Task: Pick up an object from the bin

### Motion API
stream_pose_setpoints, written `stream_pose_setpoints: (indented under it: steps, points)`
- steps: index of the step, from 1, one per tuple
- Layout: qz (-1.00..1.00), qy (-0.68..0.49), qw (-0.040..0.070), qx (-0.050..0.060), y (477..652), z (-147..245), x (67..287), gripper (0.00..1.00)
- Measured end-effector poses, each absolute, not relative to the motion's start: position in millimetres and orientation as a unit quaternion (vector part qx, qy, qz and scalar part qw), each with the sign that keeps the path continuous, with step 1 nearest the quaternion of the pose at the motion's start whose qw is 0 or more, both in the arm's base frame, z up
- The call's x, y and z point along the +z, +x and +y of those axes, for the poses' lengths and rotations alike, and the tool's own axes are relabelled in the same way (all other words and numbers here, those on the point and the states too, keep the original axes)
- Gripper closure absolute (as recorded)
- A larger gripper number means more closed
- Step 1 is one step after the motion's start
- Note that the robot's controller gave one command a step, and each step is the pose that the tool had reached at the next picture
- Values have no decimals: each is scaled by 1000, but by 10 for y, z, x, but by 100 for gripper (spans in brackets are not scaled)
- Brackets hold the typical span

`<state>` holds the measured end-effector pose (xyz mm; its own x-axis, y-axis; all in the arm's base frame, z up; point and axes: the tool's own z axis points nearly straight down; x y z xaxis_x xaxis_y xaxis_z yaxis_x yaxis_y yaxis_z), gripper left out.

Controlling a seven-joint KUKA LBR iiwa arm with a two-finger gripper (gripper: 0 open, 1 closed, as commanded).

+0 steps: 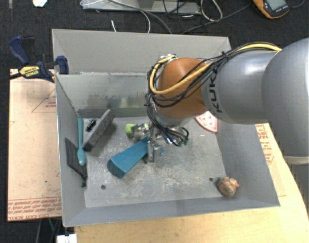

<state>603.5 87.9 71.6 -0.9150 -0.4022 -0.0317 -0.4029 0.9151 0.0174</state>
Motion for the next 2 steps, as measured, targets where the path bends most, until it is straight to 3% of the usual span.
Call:
stream_pose_setpoints:
  steps: [1,2]
  points:
    - [964,-265,17,10,6205,846,722,100]
    - [907,-421,20,9,6192,781,757,100]
